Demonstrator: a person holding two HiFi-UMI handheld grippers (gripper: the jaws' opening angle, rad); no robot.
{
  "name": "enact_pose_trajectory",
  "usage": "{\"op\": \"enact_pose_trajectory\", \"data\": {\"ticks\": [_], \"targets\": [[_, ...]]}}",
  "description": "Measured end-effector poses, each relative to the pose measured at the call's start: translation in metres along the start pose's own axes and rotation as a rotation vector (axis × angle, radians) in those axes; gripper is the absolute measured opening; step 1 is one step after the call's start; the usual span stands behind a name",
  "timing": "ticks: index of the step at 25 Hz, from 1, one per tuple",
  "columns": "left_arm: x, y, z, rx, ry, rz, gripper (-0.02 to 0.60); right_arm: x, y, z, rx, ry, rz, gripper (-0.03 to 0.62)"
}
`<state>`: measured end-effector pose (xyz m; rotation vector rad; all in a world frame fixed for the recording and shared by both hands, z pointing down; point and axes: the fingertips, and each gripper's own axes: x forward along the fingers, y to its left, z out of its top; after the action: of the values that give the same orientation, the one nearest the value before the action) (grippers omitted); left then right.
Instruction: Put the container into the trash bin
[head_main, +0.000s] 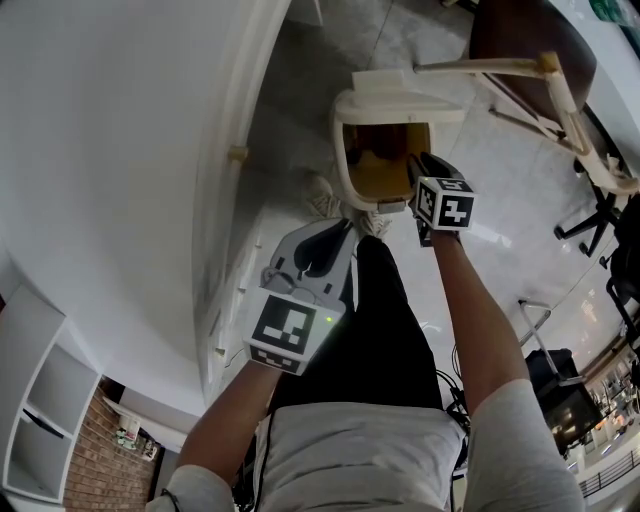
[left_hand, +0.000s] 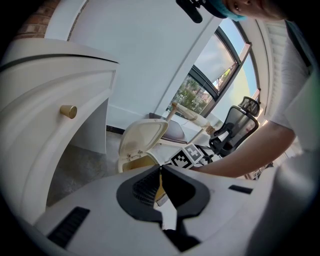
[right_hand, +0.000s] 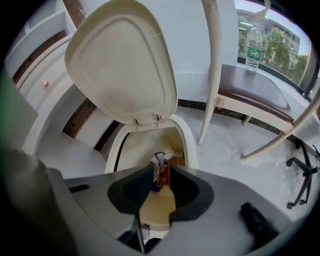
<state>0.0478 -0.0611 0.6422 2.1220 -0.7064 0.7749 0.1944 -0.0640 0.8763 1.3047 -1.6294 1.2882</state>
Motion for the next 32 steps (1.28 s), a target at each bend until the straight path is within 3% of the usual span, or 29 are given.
{"op": "enact_pose_trajectory", "data": {"ticks": [18, 26, 32], "targets": [[-0.032, 0.003, 0.035, 0.038, -0.058, 0.043, 0.026, -0.033, 0.016, 0.022, -0.074, -0.001, 0.014, 0.097], [-0.054, -0.006, 0.058, 0.044, -0.108, 0.067, 0.026, -0.081, 0.048, 0.042, -0.151, -0.027, 0.069, 0.095], [-0.076, -0.018, 0.079, 0.039, -0.150, 0.079, 0.026, -0.135, 0.072, 0.065, -0.181, -0.091, 0.120, 0.056]]}}
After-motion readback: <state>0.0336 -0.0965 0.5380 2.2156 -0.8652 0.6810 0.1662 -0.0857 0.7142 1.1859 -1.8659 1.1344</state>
